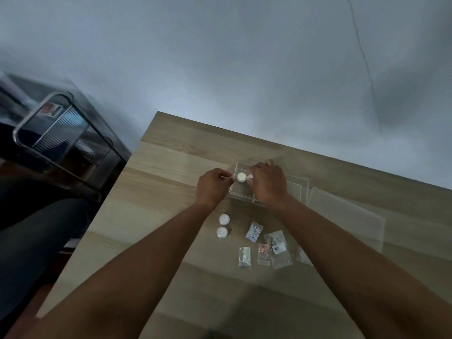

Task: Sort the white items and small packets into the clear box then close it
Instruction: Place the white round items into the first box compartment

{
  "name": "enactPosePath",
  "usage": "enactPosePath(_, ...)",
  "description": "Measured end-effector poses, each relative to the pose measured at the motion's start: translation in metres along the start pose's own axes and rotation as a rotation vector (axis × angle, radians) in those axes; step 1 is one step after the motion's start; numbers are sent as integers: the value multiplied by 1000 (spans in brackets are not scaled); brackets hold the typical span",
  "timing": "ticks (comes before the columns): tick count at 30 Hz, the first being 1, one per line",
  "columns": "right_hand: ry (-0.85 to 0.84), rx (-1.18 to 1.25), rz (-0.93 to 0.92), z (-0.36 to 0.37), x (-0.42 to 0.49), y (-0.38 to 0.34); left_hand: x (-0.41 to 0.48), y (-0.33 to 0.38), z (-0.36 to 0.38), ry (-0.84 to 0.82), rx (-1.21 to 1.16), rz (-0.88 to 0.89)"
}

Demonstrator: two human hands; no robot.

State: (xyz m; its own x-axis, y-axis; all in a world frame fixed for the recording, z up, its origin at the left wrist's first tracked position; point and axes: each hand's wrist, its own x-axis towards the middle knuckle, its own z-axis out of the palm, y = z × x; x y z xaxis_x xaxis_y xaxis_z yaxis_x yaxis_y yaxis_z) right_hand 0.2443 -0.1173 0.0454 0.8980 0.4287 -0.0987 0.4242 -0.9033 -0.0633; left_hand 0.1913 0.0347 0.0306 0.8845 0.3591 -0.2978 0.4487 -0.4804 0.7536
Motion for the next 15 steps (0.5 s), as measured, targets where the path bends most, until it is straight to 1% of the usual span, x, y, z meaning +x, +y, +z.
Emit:
enactPosePath(3,141,275,-2,-9,-19,-3,-7,-10,-14,20,-14,13)
enactPosePath(4,162,376,-18,-12,-28,-6,-13,-16,-19,18,-3,22)
enactPosePath(5,146,460,-45,-13,-37,-9,-20,-24,-23,15,28,36)
enactPosePath(7,27,572,-111,-8,-55,-16,-39,-42,-29,-6,119,71)
enactPosePath(9,-115,600,-143,2,-69,-21,-61,-61,-29,-61,190,120)
enactPosePath(11,-214,534,-152,16,-76,-27,-82,-75,-24,-115,245,166)
enactPosePath(13,-264,465,-168,28,-79,-33,-99,-85,-16,-148,279,190)
enactPosePath(15,-285,445,-185,35,-79,-38,-108,-90,-8,-143,310,206)
